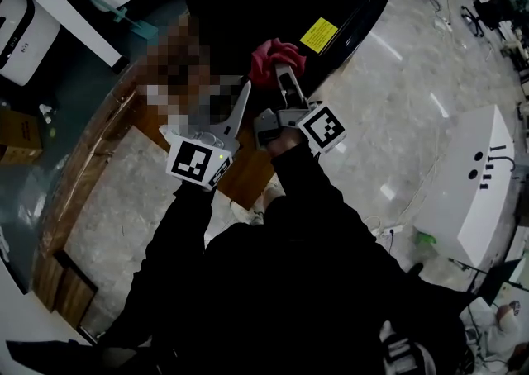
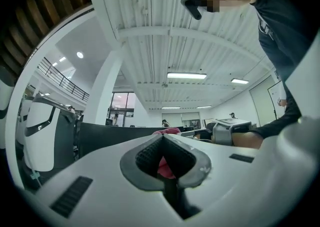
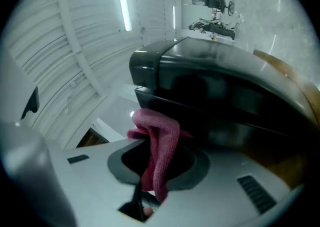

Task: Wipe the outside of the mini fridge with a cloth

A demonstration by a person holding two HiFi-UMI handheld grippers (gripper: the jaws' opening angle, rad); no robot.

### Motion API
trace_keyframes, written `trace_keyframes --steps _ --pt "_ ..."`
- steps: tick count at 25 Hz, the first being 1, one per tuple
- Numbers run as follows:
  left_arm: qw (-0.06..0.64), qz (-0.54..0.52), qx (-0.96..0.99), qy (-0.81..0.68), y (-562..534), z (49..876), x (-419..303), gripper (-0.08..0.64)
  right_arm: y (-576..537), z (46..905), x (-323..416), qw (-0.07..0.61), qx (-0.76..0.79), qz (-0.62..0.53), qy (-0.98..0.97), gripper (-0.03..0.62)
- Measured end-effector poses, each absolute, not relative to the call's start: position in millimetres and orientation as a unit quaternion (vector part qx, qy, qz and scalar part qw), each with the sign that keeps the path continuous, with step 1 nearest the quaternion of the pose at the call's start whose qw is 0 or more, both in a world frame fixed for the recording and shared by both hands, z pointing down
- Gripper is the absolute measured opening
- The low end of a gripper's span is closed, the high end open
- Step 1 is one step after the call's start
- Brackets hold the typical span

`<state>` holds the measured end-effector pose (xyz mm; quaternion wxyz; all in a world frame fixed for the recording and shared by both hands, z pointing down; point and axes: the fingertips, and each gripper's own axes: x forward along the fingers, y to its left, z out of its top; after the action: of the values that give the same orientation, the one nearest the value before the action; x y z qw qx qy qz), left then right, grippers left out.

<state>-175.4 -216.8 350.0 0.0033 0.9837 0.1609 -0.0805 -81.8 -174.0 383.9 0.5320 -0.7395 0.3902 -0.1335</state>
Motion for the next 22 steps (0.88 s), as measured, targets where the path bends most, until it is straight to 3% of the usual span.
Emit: trace_keyframes --steps 3,8,22 --pt "0.004 -0.076 0.984 0.164 -215.0 357.7 -165.5 0.002 -175.6 390.1 -77.4 0.566 -0.716 -0.132 0.387 0.083" --pt "-0.005 -0.047 0.986 0.158 -219.9 391.0 -159.5 0.002 -181.7 417.1 -75.9 0.567 -0.711 -0.132 0.395 0.083" --pt "-0.007 0.037 0.983 0.179 -214.7 507.9 -123.6 0.002 -191.0 603.4 -64.9 0.602 -0.679 -0.261 0.328 0.084"
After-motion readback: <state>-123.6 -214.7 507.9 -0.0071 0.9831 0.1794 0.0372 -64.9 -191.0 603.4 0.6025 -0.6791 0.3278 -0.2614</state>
